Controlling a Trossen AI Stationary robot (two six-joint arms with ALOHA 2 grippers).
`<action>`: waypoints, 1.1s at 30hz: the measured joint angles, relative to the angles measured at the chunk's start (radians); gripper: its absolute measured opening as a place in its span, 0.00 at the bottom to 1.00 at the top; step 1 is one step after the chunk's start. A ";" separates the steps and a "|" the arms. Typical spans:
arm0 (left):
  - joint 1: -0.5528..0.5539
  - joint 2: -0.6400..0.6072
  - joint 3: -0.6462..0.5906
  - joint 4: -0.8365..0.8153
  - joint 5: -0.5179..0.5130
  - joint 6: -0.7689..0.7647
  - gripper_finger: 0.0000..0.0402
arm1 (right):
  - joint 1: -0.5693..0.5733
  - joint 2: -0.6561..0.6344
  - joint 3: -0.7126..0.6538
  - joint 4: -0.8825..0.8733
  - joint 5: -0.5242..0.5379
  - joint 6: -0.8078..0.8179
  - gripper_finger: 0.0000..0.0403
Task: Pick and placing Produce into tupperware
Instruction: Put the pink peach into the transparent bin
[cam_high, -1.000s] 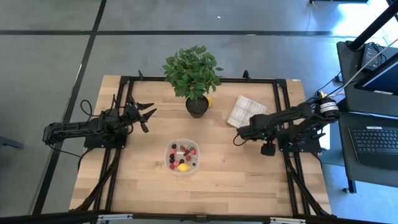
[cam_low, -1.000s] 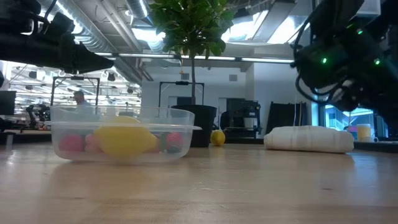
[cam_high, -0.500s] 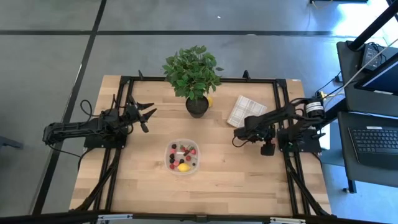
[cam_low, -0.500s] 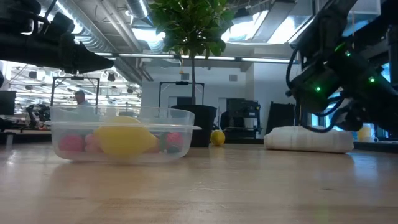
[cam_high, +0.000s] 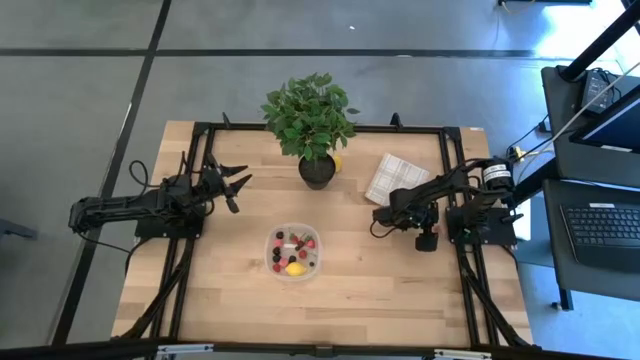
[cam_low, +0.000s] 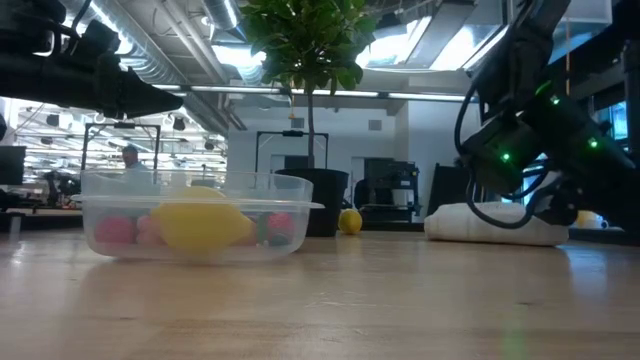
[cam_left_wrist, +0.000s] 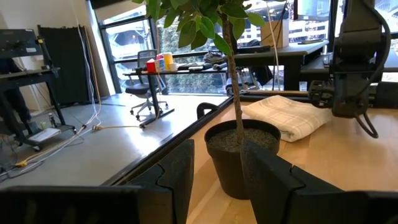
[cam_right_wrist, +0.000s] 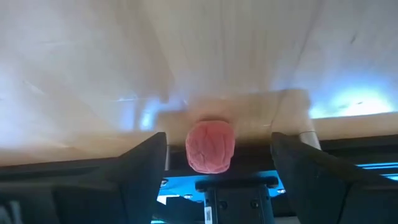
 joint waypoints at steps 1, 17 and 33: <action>0.000 0.000 0.000 0.000 0.000 0.000 0.31 | 0.000 0.005 0.000 0.000 0.000 0.000 0.71; 0.000 0.000 0.000 -0.010 0.000 -0.006 0.31 | 0.000 0.117 0.000 -0.002 0.000 0.000 0.56; 0.000 0.000 0.000 -0.011 0.000 -0.006 0.31 | 0.001 0.116 0.026 -0.013 -0.042 -0.001 0.19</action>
